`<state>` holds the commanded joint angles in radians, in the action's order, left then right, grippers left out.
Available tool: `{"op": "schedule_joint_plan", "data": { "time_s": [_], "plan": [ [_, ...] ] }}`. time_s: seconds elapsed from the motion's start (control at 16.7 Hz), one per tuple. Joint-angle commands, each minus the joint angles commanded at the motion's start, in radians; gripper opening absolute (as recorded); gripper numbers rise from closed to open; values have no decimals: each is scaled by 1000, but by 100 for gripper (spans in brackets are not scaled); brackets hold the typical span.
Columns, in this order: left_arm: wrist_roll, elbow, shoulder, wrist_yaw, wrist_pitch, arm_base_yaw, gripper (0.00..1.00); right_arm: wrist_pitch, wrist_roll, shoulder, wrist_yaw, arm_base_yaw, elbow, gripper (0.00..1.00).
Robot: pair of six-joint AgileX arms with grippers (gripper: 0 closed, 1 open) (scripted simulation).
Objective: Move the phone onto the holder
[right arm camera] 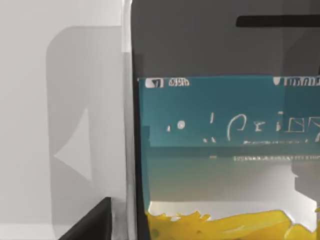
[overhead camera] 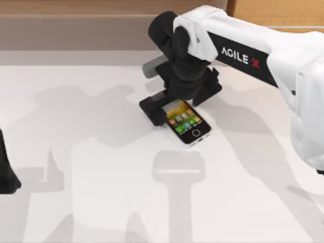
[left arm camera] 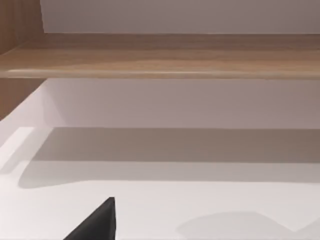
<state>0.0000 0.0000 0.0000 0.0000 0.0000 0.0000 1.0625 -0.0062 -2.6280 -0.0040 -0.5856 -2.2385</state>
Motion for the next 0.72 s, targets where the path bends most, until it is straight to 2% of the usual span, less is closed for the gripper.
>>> {"op": "schedule_joint_plan", "data": {
  "time_s": [0.12, 0.72],
  "plan": [
    [0, 0, 0, 0, 0, 0, 100, 0, 0, 0, 0, 0, 0, 100],
    [0, 0, 0, 0, 0, 0, 100, 0, 0, 0, 0, 0, 0, 25]
  ]
}}
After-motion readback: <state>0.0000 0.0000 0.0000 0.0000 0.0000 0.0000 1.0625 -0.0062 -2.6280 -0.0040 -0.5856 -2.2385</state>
